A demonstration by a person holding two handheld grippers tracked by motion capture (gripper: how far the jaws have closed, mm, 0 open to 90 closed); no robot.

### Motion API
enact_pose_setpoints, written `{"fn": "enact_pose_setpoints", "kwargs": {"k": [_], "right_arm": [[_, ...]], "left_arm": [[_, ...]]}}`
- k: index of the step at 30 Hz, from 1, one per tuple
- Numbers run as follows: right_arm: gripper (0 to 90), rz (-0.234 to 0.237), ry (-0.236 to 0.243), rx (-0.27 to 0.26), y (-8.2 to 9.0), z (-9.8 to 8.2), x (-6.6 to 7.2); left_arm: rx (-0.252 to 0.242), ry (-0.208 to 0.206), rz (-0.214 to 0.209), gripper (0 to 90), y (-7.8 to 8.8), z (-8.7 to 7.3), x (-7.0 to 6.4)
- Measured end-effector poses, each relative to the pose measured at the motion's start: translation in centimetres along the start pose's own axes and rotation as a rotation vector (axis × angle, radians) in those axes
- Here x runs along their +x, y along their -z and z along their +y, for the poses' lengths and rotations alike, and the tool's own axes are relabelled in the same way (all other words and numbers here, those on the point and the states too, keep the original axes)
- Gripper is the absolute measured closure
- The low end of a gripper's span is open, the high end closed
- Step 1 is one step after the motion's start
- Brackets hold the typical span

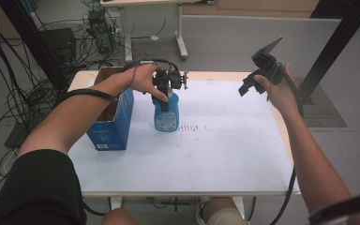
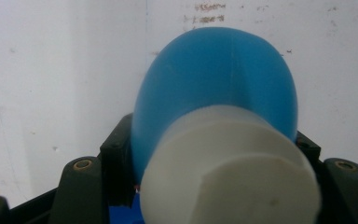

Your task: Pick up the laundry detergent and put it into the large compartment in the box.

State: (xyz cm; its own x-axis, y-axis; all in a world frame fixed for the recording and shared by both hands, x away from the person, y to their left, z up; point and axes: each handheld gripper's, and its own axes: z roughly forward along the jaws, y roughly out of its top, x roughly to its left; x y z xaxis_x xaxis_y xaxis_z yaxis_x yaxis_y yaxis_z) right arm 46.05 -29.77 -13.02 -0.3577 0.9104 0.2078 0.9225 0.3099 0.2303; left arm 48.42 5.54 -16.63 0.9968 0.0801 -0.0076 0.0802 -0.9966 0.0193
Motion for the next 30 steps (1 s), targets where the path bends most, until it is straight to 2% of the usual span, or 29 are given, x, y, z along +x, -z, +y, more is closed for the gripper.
{"fn": "enact_pose_setpoints", "kwargs": {"k": [30], "right_arm": [[13.8,-0.003,0.007,0.003,-0.25,0.09,0.22]], "left_arm": [[-0.011,0.025,-0.005,37.3,-0.02,-0.52,0.18]]}}
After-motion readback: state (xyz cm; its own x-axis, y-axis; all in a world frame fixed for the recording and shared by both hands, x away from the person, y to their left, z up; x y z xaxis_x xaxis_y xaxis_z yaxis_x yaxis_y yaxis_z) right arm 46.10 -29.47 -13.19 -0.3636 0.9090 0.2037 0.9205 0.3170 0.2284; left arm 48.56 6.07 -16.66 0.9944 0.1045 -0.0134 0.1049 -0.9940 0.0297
